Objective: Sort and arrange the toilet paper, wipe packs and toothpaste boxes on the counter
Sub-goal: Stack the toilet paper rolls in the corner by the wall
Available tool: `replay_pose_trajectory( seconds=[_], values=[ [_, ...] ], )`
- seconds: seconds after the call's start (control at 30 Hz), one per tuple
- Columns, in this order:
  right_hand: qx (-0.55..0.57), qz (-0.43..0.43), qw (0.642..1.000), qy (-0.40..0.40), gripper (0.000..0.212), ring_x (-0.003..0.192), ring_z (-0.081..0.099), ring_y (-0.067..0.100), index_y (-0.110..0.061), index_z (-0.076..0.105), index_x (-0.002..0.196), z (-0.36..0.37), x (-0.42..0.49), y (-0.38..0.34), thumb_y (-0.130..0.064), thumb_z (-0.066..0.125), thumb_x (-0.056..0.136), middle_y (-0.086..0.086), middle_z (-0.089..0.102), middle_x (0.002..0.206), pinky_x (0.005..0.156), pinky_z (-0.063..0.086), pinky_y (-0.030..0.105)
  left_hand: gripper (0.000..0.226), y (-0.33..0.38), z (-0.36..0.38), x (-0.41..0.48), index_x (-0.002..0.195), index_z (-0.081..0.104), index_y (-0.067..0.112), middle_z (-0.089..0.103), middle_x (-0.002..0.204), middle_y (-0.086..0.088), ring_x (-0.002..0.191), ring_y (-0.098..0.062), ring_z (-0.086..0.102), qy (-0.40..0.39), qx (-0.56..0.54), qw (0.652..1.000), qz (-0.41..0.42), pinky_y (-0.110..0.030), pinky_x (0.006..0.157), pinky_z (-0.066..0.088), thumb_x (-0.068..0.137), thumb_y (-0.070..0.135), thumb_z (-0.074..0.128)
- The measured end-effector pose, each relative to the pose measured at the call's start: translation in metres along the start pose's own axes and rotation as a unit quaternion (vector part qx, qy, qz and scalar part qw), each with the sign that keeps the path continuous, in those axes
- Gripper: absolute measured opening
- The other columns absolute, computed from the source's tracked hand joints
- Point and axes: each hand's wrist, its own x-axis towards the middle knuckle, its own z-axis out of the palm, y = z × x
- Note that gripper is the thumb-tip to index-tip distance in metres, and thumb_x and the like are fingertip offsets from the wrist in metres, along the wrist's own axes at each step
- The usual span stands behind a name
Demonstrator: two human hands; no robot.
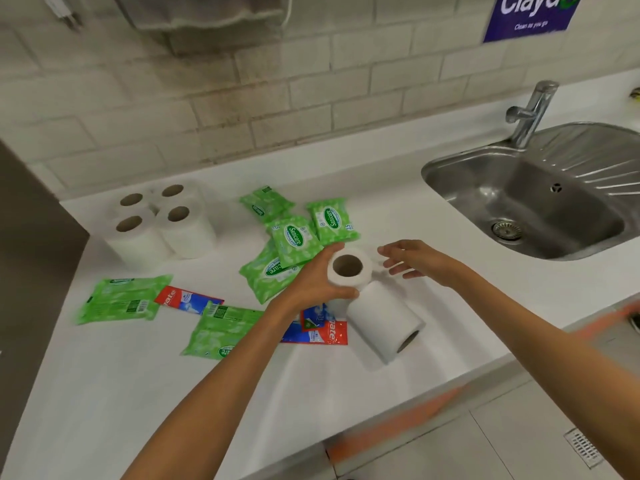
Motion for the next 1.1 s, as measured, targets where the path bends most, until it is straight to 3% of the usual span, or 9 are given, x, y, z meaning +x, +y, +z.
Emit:
replay_pose_trajectory(
  seconds=[0.13,0.3,0.43,0.57,0.77,0.9,1.0,1.1],
  values=[
    [0.02,-0.011,1.0,0.015,0.046,0.095,0.062,0.021,-0.013,0.054,0.122,0.004,0.002,-0.005,-0.044,0.056,0.088,0.011,0.063,0.116,0.091,0.046,0.036,0.083,-0.001,0.0,-0.003,0.131,0.037,0.029,0.056,0.118,0.009,0.103,-0.009,0.054,0.032,-0.025,0.999,0.006,-0.011,0.074,0.04,0.062,0.026,0.083],
    [0.04,-0.048,0.998,0.019,0.039,0.085,0.063,0.017,-0.016,0.058,0.113,0.017,0.017,-0.037,-0.045,0.057,0.086,0.008,0.066,0.106,0.086,0.047,0.035,0.08,-0.004,-0.027,-0.008,0.131,0.038,0.025,0.054,0.11,0.014,0.097,-0.006,0.053,0.119,-0.054,0.991,0.005,-0.008,0.07,0.039,0.064,0.028,0.082],
    [0.044,-0.075,0.996,0.004,0.032,0.079,0.062,0.015,-0.017,0.059,0.109,0.038,0.034,-0.069,-0.041,0.058,0.087,0.004,0.064,0.099,0.078,0.044,0.03,0.076,-0.007,-0.065,-0.011,0.13,0.038,0.026,0.052,0.112,0.011,0.102,-0.011,0.053,0.203,-0.064,0.977,-0.007,-0.021,0.083,0.045,0.066,0.033,0.079],
    [0.039,-0.106,0.993,-0.016,0.032,0.08,0.06,0.017,-0.013,0.058,0.114,0.067,0.055,-0.103,-0.035,0.056,0.09,0.006,0.063,0.1,0.075,0.042,0.029,0.072,-0.015,-0.115,-0.015,0.128,0.039,0.025,0.05,0.112,0.011,0.102,-0.01,0.052,0.297,-0.069,0.952,-0.003,-0.015,0.079,0.04,0.068,0.035,0.078],
    [0.025,-0.142,0.987,-0.07,0.034,0.085,0.058,0.02,-0.008,0.057,0.116,0.113,0.081,-0.15,-0.03,0.055,0.091,0.008,0.061,0.1,0.063,0.039,0.022,0.076,-0.031,-0.203,-0.02,0.13,0.039,0.022,0.047,0.112,0.01,0.104,-0.011,0.049,0.447,-0.048,0.893,-0.025,-0.021,0.086,0.038,0.067,0.037,0.079],
    [0.024,-0.155,0.983,-0.093,0.031,0.078,0.057,0.018,-0.005,0.058,0.117,0.135,0.096,-0.168,-0.023,0.054,0.092,0.01,0.059,0.099,0.059,0.041,0.018,0.08,-0.046,-0.259,-0.016,0.13,0.036,0.025,0.048,0.112,0.008,0.108,-0.02,0.057,0.499,-0.043,0.863,-0.063,-0.034,0.086,0.051,0.064,0.044,0.078],
    [0.038,-0.167,0.98,-0.098,0.023,0.068,0.055,0.01,-0.002,0.06,0.11,0.145,0.109,-0.179,-0.015,0.055,0.092,0.009,0.058,0.095,0.044,0.042,0.006,0.084,-0.06,-0.295,-0.005,0.133,0.033,0.022,0.051,0.125,0.002,0.116,-0.023,0.054,0.534,-0.015,0.84,-0.093,-0.025,0.084,0.043,0.066,0.047,0.076],
    [0.029,-0.171,0.979,-0.107,0.024,0.069,0.055,0.009,-0.002,0.061,0.11,0.152,0.124,-0.186,-0.015,0.057,0.091,0.007,0.06,0.094,0.042,0.041,0.003,0.086,-0.077,-0.326,0.007,0.134,0.031,0.02,0.049,0.136,-0.005,0.119,-0.026,0.052,0.548,-0.012,0.827,-0.127,-0.03,0.09,0.043,0.066,0.049,0.075]
  ],
)
